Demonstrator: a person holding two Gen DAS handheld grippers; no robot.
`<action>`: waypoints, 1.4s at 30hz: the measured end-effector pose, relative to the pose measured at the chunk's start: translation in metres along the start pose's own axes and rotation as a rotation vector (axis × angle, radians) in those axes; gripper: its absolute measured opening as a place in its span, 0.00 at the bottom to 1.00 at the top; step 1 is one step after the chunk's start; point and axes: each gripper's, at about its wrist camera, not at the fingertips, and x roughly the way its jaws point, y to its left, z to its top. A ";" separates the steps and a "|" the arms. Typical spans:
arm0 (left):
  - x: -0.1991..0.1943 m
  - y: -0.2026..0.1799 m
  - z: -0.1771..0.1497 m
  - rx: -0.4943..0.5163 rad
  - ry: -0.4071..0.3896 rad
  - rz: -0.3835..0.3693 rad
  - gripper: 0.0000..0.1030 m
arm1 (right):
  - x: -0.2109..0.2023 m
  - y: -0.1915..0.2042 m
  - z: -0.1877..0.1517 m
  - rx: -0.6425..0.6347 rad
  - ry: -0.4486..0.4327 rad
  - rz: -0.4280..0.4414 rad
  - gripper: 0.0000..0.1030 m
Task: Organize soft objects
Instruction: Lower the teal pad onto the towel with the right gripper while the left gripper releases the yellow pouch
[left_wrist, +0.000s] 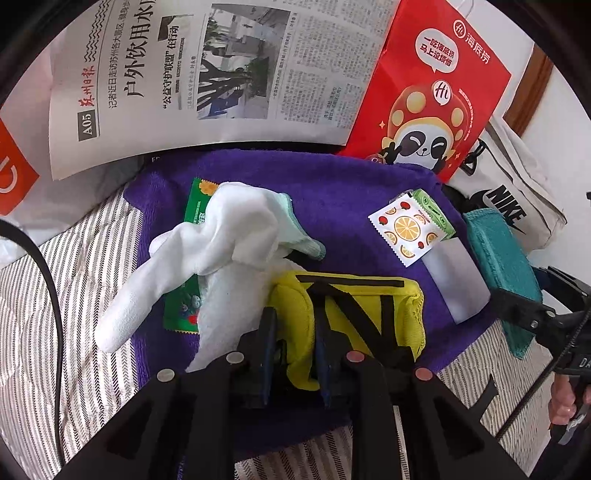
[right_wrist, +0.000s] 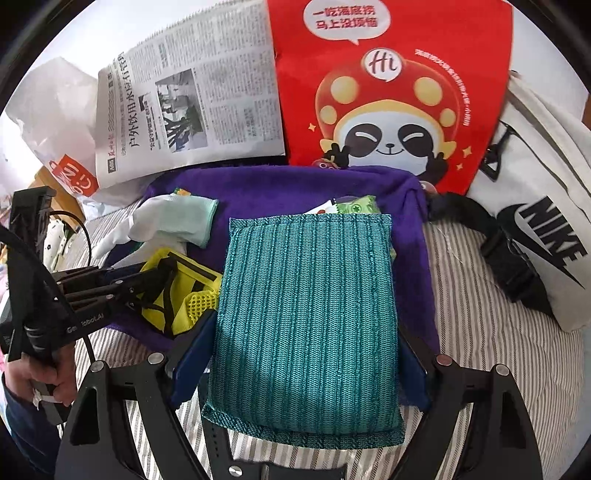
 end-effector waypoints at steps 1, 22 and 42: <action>0.000 0.001 0.000 -0.003 0.001 -0.001 0.22 | 0.002 0.001 0.001 -0.003 0.003 -0.002 0.83; -0.024 -0.001 -0.014 0.071 0.013 -0.005 0.57 | 0.040 0.017 0.044 -0.042 0.034 0.005 0.83; -0.063 0.076 -0.036 -0.145 -0.076 -0.027 0.65 | 0.124 0.048 0.088 -0.078 0.159 0.018 0.84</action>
